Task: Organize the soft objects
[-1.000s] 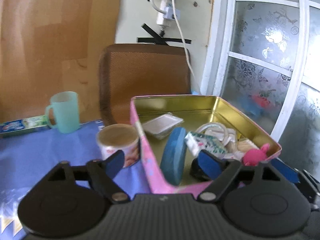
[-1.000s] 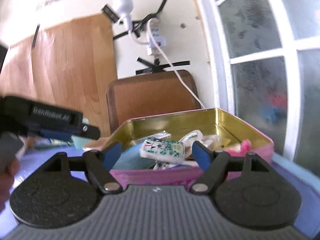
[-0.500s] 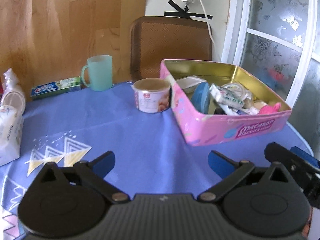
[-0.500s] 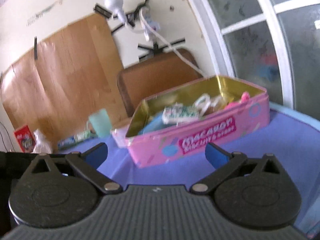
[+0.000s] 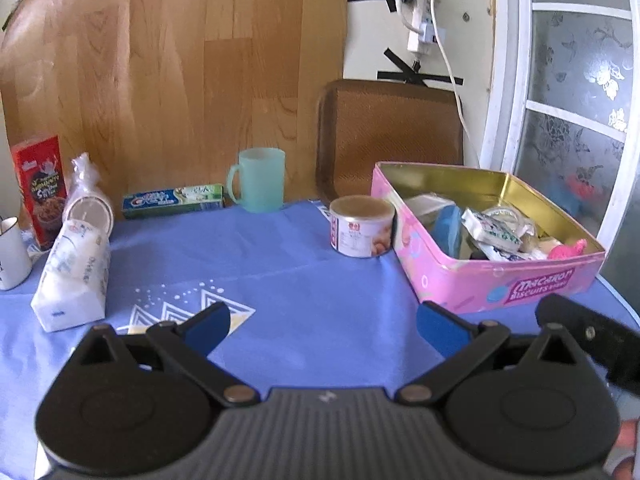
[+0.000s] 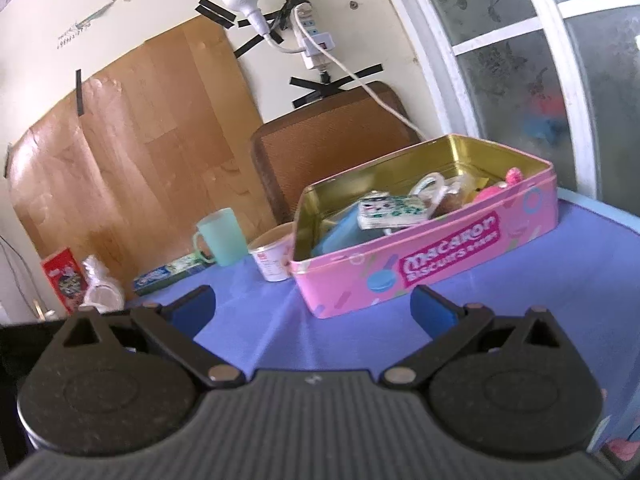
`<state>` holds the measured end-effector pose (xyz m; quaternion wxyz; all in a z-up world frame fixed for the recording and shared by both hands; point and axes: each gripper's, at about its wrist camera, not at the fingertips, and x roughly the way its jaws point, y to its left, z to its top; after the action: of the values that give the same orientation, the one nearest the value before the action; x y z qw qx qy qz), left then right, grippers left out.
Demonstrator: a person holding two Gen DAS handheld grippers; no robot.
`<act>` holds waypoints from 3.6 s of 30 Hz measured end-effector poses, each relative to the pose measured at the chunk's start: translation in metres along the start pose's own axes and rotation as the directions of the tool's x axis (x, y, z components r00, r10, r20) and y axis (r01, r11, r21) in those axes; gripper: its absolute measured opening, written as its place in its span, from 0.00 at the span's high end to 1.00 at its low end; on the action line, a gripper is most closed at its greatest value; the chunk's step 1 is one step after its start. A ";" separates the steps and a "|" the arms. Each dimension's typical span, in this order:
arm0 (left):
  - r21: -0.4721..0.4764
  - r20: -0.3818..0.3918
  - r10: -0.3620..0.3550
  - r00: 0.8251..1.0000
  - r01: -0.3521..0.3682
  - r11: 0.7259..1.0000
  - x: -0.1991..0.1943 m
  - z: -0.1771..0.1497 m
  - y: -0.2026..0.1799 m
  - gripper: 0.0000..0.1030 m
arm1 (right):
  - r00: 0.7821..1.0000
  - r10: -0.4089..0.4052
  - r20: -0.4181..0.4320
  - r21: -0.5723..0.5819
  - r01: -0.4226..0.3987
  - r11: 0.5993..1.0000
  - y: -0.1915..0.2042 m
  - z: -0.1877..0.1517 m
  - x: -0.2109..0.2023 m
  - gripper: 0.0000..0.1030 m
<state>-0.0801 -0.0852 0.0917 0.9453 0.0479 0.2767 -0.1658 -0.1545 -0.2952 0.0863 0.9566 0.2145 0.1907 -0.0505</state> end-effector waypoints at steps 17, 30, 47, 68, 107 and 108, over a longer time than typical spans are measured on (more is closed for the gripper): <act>0.098 0.032 0.095 0.995 -0.098 0.990 -0.014 -0.001 -0.008 0.00 | 1.000 0.023 -0.015 0.037 -0.022 0.999 0.009 0.002 0.000 0.00; 0.106 -0.016 0.103 0.995 -0.101 0.989 -0.011 -0.005 -0.009 0.00 | 0.999 0.003 -0.041 0.078 0.000 0.997 -0.001 -0.003 0.003 0.00; 0.088 -0.091 0.086 0.992 -0.078 0.993 -0.002 -0.009 -0.007 0.00 | 0.998 0.002 -0.062 0.097 0.004 0.995 -0.005 -0.005 0.006 0.00; 0.076 -0.140 0.057 0.988 -0.047 0.996 0.006 -0.011 -0.007 0.00 | 0.998 -0.004 -0.070 0.108 0.011 0.994 -0.007 -0.007 0.007 0.00; 0.056 -0.241 0.022 0.970 -0.009 0.998 0.026 -0.020 -0.006 0.00 | 0.996 -0.010 -0.088 0.113 0.020 0.993 -0.008 -0.010 0.012 0.00; 0.056 -0.242 0.023 0.970 -0.010 0.998 0.026 -0.020 -0.006 0.00 | 0.996 -0.011 -0.089 0.114 0.021 0.993 -0.008 -0.010 0.012 0.00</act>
<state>-0.0717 -0.0951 0.0602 0.9041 0.0956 0.3852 -0.1583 -0.1481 -0.2982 0.0702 0.9329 0.2695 0.2313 -0.0596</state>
